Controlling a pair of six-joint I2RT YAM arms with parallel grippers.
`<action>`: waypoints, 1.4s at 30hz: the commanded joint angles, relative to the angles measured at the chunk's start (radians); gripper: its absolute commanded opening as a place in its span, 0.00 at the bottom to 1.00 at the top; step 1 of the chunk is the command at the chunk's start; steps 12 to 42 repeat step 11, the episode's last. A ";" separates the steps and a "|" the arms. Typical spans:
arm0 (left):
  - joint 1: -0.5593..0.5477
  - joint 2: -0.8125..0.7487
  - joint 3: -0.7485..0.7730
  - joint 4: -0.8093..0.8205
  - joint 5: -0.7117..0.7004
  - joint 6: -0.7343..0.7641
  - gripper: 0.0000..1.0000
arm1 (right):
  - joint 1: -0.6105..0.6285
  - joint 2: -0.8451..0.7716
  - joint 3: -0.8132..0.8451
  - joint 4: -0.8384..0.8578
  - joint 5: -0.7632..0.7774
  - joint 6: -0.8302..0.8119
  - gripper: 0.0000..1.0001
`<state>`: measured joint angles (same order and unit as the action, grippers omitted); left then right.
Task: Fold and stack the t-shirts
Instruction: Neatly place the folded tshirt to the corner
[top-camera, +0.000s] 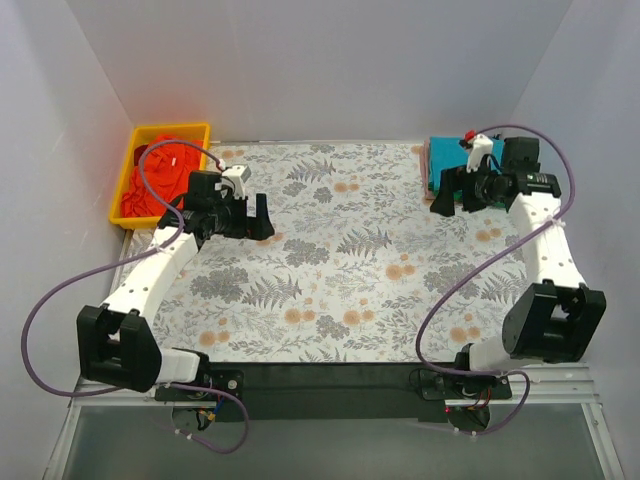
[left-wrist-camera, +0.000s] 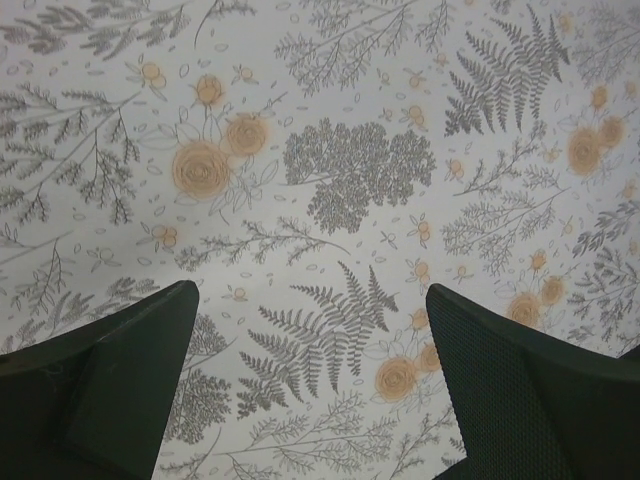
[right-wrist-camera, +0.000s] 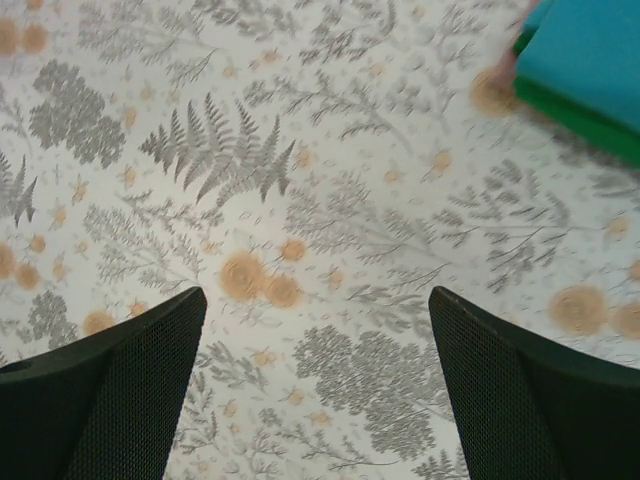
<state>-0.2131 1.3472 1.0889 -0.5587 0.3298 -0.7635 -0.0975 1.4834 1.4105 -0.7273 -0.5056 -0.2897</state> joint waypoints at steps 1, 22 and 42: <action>-0.002 -0.095 -0.072 -0.032 -0.034 0.003 0.98 | 0.028 -0.124 -0.151 0.041 -0.062 0.030 0.98; 0.038 -0.229 -0.140 -0.064 -0.066 0.006 0.98 | 0.166 -0.351 -0.473 0.170 -0.002 0.064 0.98; 0.038 -0.229 -0.140 -0.064 -0.066 0.006 0.98 | 0.166 -0.351 -0.473 0.170 -0.002 0.064 0.98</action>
